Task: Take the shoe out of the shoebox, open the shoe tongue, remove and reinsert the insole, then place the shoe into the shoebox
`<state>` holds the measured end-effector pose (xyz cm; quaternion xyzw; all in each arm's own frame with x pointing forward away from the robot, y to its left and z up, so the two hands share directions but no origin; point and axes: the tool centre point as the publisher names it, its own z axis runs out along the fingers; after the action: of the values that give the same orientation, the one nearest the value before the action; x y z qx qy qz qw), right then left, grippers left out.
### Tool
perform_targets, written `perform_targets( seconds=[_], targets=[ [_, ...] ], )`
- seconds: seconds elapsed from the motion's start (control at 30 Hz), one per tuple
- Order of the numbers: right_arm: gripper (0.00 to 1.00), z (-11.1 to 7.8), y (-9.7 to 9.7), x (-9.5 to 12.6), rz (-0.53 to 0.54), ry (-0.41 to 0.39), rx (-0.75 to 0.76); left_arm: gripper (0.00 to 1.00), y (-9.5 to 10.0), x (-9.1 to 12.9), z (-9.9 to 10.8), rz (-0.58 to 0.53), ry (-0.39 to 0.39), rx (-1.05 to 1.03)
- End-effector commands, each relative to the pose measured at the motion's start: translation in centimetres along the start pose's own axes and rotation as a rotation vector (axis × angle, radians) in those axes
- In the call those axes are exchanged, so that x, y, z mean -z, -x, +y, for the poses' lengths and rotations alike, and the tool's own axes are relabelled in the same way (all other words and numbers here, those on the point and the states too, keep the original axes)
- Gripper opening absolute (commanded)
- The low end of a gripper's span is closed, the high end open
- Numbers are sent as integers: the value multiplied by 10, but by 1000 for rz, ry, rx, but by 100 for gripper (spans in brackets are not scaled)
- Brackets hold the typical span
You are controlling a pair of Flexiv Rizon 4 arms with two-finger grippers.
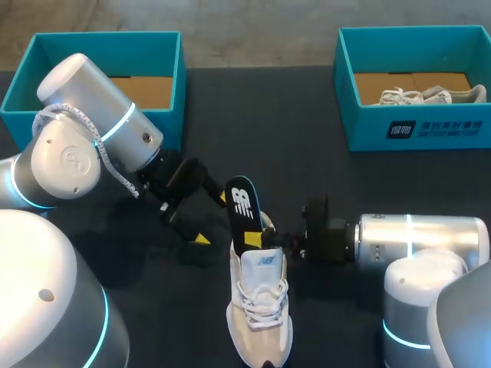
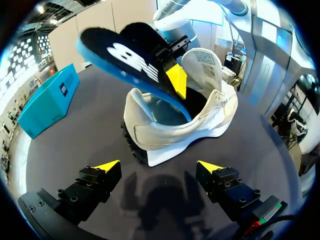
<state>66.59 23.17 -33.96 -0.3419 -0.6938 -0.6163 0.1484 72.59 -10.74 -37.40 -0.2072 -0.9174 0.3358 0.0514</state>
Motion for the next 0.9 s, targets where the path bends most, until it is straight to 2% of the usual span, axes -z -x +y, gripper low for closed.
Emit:
perform_targets(
  seconds=[0.03,0.3,0.5,0.6,0.67,0.9],
  targets=[
    [0,-6,-1,2,-2,-28,-21,100,0,-1,0,0,4,0],
    [0,-21,-3,8,-10,-46,-66,100,0,-1,0,0,4,0],
    [0,-21,-6,10,-8,-38,-61,100,0,-1,0,0,4,0],
    [43,-16,-10,10,-8,-22,-33,100,0,-1,0,0,4,0],
    [46,-13,-11,8,-8,-17,-15,100,0,-1,0,0,4,0],
    [40,-2,-12,4,-5,2,29,100,0,-1,0,0,4,0]
  ],
)
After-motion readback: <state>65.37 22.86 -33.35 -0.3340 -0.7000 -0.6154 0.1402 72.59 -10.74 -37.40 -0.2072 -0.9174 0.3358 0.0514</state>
